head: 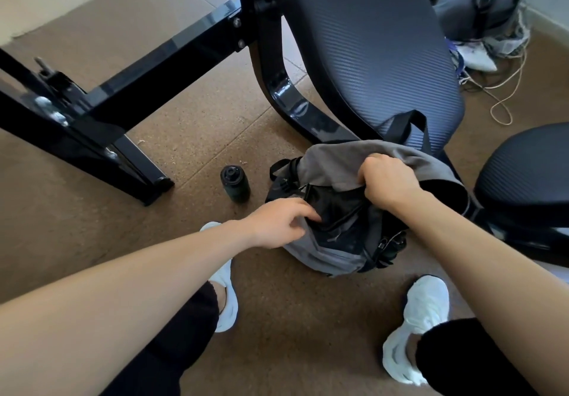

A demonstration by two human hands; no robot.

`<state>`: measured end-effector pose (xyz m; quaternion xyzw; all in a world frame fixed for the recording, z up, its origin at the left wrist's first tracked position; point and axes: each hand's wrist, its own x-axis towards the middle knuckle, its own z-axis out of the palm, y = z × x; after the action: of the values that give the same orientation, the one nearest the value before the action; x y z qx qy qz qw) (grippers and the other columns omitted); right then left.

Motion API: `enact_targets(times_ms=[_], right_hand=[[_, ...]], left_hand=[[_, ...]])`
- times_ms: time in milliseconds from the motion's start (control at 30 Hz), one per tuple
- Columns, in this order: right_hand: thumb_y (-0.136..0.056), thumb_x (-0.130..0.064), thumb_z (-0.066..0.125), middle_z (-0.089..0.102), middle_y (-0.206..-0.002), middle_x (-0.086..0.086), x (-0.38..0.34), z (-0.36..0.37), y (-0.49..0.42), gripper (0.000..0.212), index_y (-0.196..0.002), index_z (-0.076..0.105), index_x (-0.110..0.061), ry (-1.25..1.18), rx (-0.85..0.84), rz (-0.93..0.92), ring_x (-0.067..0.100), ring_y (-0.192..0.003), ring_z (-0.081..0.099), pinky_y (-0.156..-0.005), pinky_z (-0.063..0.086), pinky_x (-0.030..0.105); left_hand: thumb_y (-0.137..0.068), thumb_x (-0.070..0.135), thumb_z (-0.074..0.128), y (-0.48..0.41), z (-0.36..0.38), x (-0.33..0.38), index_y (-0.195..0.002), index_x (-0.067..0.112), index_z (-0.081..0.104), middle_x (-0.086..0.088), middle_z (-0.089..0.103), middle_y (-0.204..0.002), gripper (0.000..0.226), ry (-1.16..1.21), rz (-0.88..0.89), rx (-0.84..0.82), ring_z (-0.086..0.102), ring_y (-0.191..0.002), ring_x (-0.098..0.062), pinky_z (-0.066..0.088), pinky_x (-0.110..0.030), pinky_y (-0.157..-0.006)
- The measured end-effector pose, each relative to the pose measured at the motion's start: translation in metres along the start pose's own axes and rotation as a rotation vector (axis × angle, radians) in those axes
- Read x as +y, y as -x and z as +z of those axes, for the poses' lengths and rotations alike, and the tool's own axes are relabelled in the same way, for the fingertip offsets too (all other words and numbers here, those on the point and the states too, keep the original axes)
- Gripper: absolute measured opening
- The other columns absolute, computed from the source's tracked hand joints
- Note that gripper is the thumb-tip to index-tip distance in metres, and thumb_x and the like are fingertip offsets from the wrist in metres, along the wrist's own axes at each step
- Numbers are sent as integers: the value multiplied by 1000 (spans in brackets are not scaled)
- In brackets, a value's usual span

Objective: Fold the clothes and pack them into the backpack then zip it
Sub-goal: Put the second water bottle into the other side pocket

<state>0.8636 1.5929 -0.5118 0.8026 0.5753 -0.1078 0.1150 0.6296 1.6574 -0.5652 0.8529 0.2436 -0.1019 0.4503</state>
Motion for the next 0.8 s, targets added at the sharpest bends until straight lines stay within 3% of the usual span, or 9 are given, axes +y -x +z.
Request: enact_targets(times_ms=[133,233,300,400,500,567,633,800], right_hand=[[-87,0,58,68,-117,12,-6,5,-3,31,-113,70,-12,19,-45,-6,35,-103,67,-72,54,39],[-85,1,58,68,-108,13,-11,9,-5,29,-107,72,-10,12,-50,-17,36,-96,68,-63,48,36],[-83,1,59,68,-105,11,-10,12,-5,27,-103,73,-10,-5,-44,-27,35,-93,68,-62,49,36],[-83,-2,60,68,-106,8,-8,16,-3,24,-100,74,-12,-41,-30,-37,33,-92,68,-62,50,35],[-82,-3,59,66,-104,6,-11,19,0,23,-97,73,-13,-58,-38,-49,32,-91,67,-62,49,34],[-81,-4,59,65,-102,5,-14,21,1,21,-95,72,-13,-53,-46,-62,32,-92,66,-63,47,33],[-80,-5,58,65,-99,4,-17,23,2,18,-91,70,-14,-48,-59,-71,32,-90,66,-62,45,32],[-80,-9,59,66,-100,3,-16,21,3,20,-93,72,-16,-70,-43,-77,31,-90,66,-66,53,34]], left_hand=[[-94,7,63,1,-13,-15,-132,26,66,9,62,-130,42,205,-148,221,64,-111,-13,52,-36,-98],[-96,10,63,-8,-35,-43,-129,25,67,5,65,-129,37,120,-294,298,63,-112,-14,47,-29,-94],[-94,14,65,-17,-50,-71,-132,27,64,2,63,-134,41,22,-412,383,61,-115,-18,49,-34,-95],[-88,22,73,-30,-61,-114,-146,27,49,-6,49,-145,63,-85,-607,480,48,-134,-31,47,-46,-105],[-80,35,85,-42,-52,-148,-156,30,33,-8,29,-159,92,-90,-743,417,30,-145,-36,41,-53,-111],[-77,37,88,-50,-39,-165,-159,33,25,-8,21,-163,103,-97,-757,313,27,-147,-39,38,-55,-113],[-77,32,89,-58,-30,-176,-157,35,25,-9,24,-161,102,-99,-737,269,36,-143,-42,43,-54,-109],[-73,30,89,-58,-26,-177,-140,28,47,-8,49,-135,79,-71,-662,433,55,-125,-37,50,-47,-97]])
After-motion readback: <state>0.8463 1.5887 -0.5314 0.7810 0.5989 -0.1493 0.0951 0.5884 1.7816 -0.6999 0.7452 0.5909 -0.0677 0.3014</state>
